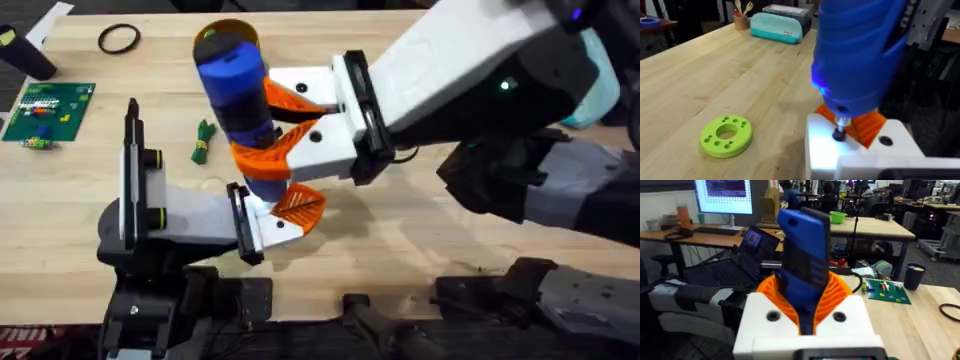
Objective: Pick up the gripper from the table and insert it into the empty holder that is missing its gripper. Then pick up a screw, insert it into the mounting hole, and use the screwdriver to tighten it. Finally, clean up the table by picking up the vegetable and placing it into the bucket.
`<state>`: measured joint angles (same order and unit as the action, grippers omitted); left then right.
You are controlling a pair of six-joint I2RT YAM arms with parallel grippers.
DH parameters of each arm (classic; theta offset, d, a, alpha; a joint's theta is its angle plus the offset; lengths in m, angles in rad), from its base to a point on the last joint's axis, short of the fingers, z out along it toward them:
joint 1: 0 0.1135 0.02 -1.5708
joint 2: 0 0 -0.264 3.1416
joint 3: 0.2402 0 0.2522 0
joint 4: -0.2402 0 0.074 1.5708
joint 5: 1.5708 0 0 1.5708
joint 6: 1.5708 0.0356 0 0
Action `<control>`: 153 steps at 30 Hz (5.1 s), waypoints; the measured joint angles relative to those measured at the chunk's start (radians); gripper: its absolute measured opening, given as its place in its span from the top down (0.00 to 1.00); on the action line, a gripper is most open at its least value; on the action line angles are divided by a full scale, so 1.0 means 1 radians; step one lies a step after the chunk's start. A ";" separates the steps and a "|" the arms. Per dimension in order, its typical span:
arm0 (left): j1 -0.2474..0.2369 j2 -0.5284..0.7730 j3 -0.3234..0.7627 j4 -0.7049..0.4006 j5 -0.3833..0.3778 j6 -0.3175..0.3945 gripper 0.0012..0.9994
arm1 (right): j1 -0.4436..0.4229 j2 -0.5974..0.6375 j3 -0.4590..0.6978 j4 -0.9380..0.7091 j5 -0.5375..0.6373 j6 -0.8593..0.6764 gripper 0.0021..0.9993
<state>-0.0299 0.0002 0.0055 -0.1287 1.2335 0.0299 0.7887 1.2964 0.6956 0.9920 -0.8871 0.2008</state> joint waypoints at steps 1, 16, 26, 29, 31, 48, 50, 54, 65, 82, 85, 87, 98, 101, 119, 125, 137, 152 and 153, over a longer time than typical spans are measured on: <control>0.000 0.000 0.000 0.000 0.000 0.000 0.99 | 0.000 0.000 0.000 0.000 0.000 0.000 0.92; 0.000 0.000 0.000 0.000 0.000 0.000 0.99 | 0.010 0.000 0.000 -0.007 0.038 0.000 0.92; 0.000 0.000 0.000 0.000 -0.003 -0.002 0.99 | 0.013 0.017 0.000 0.005 0.054 0.001 0.92; 0.000 0.000 0.000 0.000 -0.003 -0.003 0.99 | 0.013 0.017 0.000 0.006 0.056 0.001 0.92; 0.000 0.000 0.000 0.000 -0.003 -0.003 0.99 | 0.013 0.017 0.000 0.006 0.056 0.001 0.92; 0.000 0.000 0.000 0.000 -0.003 -0.004 0.99 | 0.013 0.017 0.000 0.008 0.056 0.033 0.92; 0.000 0.000 0.000 0.000 -0.002 -0.004 0.99 | 0.013 0.017 0.000 0.007 0.056 0.035 0.92; 0.000 0.000 0.000 0.000 -0.002 -0.003 0.99 | 0.013 0.017 0.000 0.007 0.056 0.035 0.92; 0.000 0.000 0.000 0.000 -0.002 -0.004 0.99 | 0.013 0.017 0.000 0.016 0.021 0.035 0.92; 0.000 0.000 0.000 -0.001 0.000 -0.004 0.99 | 0.019 0.030 0.000 0.047 -0.008 0.013 0.92; 0.000 0.000 0.000 -0.001 0.000 -0.004 0.99 | 0.020 0.035 0.001 0.051 -0.003 0.011 0.92; 0.000 0.000 0.000 -0.001 -0.001 -0.004 0.99 | 0.021 0.039 0.001 0.054 0.004 0.011 0.92; 0.000 0.000 0.000 -0.001 -0.003 -0.005 0.99 | 0.026 0.042 0.002 0.053 0.026 0.011 0.92; 0.000 0.000 0.000 -0.001 -0.003 -0.005 0.99 | 0.027 0.048 0.002 0.056 0.031 0.012 0.92; 0.000 0.001 0.000 -0.001 -0.003 -0.008 0.99 | 0.027 0.067 0.008 0.079 0.041 0.040 0.92; 0.000 0.000 0.000 -0.001 -0.002 -0.008 0.99 | 0.035 0.071 0.008 0.101 0.029 0.054 0.92; 0.000 0.001 0.000 -0.001 -0.002 -0.008 0.99 | 0.038 0.076 0.008 0.106 0.026 0.058 0.92; 0.000 0.001 0.000 -0.002 -0.002 -0.011 0.99 | 0.021 0.075 0.013 0.077 0.023 0.061 0.92; 0.000 0.001 0.000 -0.002 -0.002 -0.011 0.99 | 0.018 0.075 0.014 0.074 0.023 0.061 0.92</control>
<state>-0.0299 0.0010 0.0055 -0.1303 1.2317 0.0189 0.8068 1.3716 0.7098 1.0663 -0.8640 0.2619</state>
